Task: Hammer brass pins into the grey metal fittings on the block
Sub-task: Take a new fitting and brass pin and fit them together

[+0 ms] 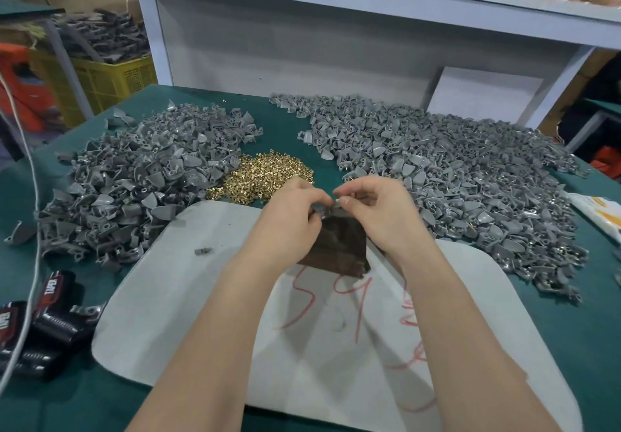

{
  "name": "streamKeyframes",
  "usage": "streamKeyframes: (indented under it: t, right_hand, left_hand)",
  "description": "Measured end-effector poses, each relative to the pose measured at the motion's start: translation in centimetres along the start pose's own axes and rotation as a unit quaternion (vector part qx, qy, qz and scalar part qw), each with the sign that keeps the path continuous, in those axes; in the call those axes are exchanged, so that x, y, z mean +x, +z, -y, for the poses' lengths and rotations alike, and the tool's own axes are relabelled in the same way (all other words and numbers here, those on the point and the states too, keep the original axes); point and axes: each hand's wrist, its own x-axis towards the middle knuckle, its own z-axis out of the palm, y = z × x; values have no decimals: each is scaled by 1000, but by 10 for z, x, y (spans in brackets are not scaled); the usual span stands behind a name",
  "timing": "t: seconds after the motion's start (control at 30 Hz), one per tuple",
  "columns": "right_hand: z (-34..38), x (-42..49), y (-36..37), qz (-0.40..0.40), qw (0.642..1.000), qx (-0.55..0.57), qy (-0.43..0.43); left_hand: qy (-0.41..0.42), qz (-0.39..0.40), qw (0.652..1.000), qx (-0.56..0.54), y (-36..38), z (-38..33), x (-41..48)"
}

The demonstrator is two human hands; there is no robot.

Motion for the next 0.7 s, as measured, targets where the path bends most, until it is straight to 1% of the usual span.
streamKeyframes:
  t: [0.13,0.3,0.47,0.7]
  right_hand:
    - [-5,3,4,0,999,-46,3]
    - [-6,2,13,-3,991,-130,-38]
    - [-10,4,0,-43,993,-108,-8]
    - [-13,2,-5,15,986,-164,31]
  left_hand:
    - [-11,-8,1000,-19,0,1,-2]
    - [-45,-9,998,-53,-2,0,-4]
    - [-71,-18,997,-12,-5,1,-5]
    - [-90,-11,996,5,-6,1,-4]
